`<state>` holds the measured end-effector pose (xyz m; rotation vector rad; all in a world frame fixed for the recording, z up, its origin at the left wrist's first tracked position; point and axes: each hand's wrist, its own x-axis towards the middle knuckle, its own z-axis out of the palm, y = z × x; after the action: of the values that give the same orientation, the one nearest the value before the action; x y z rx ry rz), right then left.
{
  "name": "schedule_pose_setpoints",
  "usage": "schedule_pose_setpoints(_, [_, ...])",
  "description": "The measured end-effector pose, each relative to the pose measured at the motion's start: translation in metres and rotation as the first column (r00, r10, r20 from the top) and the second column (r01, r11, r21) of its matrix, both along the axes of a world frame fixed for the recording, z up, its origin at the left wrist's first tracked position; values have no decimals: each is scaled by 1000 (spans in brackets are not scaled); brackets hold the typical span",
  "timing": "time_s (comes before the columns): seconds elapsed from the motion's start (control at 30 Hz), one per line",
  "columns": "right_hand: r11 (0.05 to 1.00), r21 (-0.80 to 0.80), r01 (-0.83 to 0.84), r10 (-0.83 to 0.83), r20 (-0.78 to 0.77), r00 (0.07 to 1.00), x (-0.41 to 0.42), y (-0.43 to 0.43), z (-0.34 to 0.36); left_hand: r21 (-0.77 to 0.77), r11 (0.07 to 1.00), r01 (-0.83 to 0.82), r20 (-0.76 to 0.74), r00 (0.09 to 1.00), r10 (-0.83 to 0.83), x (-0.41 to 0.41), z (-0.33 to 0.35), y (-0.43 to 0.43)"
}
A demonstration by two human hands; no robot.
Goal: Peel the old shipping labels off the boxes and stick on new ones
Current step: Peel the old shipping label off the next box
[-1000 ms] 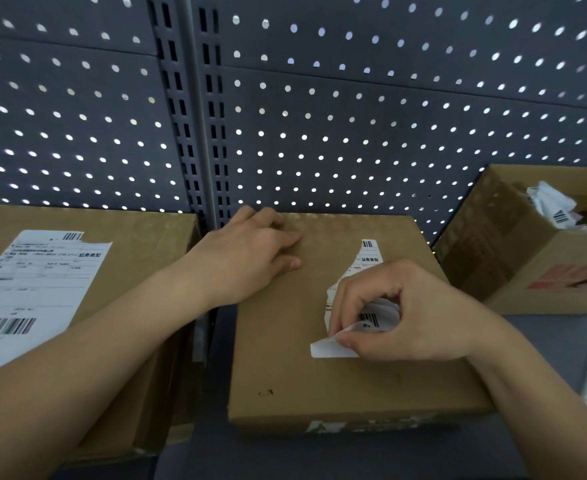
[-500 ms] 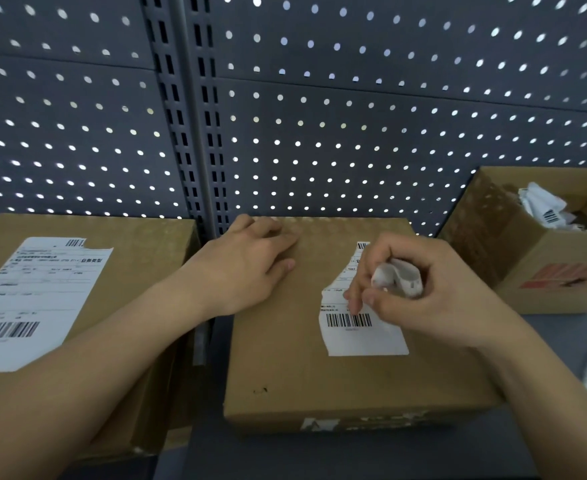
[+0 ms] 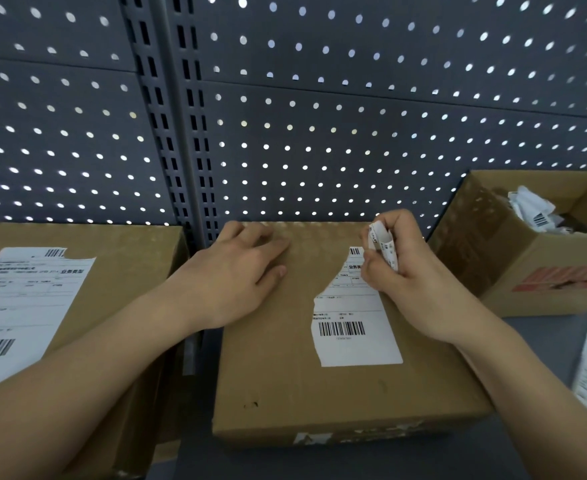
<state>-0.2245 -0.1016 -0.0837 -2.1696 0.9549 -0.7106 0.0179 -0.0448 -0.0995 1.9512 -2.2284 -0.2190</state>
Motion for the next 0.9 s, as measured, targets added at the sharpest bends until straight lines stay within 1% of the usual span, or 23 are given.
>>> schedule_pose_setpoints(0.07, [1000,-20,10,-11,-18,1000,0,-1,-3,2,1000,0,2,1000,0,0,0,0])
schedule_pose_setpoints(0.13, [1000,-24,14,-14,-5,1000,0,1,-4,5,1000,0,1,1000,0,0,0,0])
schedule_pose_setpoints(0.17, [999,-42,16,-14,27,1000,1,2,-4,7,1000,2,0,1000,-2,0,0,0])
schedule_pose_setpoints(0.27, [990,-141,30,-1,205,979,4,4,-1,14,1000,8,-6,1000,-8,0,0,-1])
schedule_pose_setpoints(0.33, [985,-171,35,11,263,965,6,4,-1,11,1000,13,-10,1000,-13,1,-1,-1])
schedule_pose_setpoints(0.43, [982,-183,39,8,250,968,6,2,-4,11,1000,18,-14,1000,-18,0,-1,-1])
schedule_pose_setpoints(0.5, [993,-109,-35,64,278,958,6,2,-4,14,1000,20,-15,1000,-20,0,0,-1])
schedule_pose_setpoints(0.53, [995,-68,-74,90,276,957,6,2,-5,18,1000,21,-14,1000,-20,0,0,-1])
schedule_pose_setpoints(0.57, [994,-63,-86,99,246,964,6,2,-6,22,1000,21,-13,1000,-20,1,0,-1])
schedule_pose_setpoints(0.63, [984,-175,-35,64,160,985,5,0,-8,29,999,24,-10,1000,-24,1,0,-2])
schedule_pose_setpoints(0.7, [974,-224,19,15,150,989,4,-2,-8,33,999,21,-12,1000,-20,1,1,-1])
schedule_pose_setpoints(0.77, [978,-204,40,-7,160,987,5,-1,-7,31,999,20,-14,1000,-20,0,0,-1])
schedule_pose_setpoints(0.8, [983,-180,46,-21,140,990,6,-1,-6,27,999,20,-12,1000,-20,0,0,-1])
schedule_pose_setpoints(0.9, [999,-42,19,-17,55,998,5,-2,-8,21,1000,18,-5,1000,-18,1,0,-1])
